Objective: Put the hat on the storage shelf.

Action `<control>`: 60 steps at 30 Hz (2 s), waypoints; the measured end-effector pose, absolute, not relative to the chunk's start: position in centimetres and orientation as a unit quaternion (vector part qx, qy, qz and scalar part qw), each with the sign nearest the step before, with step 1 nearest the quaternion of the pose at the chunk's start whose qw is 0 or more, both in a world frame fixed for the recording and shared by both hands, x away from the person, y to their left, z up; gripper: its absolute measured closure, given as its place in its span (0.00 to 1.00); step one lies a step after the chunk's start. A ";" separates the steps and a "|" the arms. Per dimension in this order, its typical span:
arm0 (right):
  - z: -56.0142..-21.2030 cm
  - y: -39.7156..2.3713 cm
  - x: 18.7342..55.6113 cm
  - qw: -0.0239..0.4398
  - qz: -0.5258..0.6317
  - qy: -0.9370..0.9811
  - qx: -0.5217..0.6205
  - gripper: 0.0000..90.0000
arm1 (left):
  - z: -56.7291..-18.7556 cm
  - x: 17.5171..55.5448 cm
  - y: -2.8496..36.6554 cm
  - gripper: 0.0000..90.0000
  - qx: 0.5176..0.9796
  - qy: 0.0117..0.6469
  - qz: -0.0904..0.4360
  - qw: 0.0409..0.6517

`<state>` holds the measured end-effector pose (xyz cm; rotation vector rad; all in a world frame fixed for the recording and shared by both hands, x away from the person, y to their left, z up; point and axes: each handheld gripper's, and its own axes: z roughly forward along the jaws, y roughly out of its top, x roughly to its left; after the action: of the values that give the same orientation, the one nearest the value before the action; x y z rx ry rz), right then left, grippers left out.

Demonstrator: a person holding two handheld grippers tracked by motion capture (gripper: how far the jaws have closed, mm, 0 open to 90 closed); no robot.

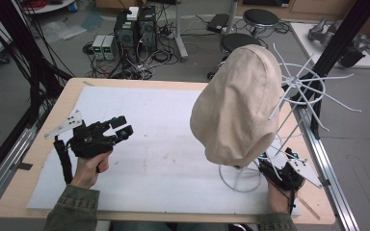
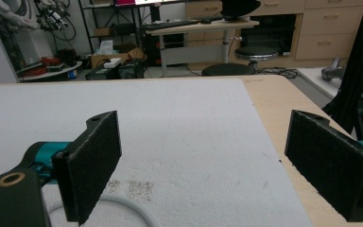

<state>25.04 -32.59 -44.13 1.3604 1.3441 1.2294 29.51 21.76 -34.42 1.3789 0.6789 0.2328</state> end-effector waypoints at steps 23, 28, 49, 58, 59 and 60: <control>-44.2 -32.8 25.0 0.418 0.493 0.528 0.550 0.12 | -39.5 27.7 29.3 0.45 0.571 0.374 0.173 0.710; -44.2 -32.8 25.0 0.416 0.494 0.530 0.549 0.12 | -40.5 27.0 31.1 0.45 0.550 0.397 0.198 0.708; -44.1 -32.6 25.0 0.418 0.497 0.534 0.542 0.12 | -42.9 25.4 33.0 0.28 0.486 0.548 0.410 0.544; -44.1 -32.5 25.0 0.417 0.492 0.536 0.545 0.12 | -42.8 24.9 33.4 0.28 0.447 0.586 0.466 0.490; -44.2 -32.5 25.0 0.416 0.491 0.538 0.544 0.12 | -42.9 24.9 33.4 0.28 0.446 0.590 0.467 0.484; -44.2 -32.5 25.0 0.416 0.490 0.539 0.544 0.12 | -42.9 25.0 33.5 0.28 0.448 0.593 0.462 0.485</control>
<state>25.04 -32.52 -44.18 1.3649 1.3531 1.2311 24.98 33.47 -42.95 1.0907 1.4426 1.1248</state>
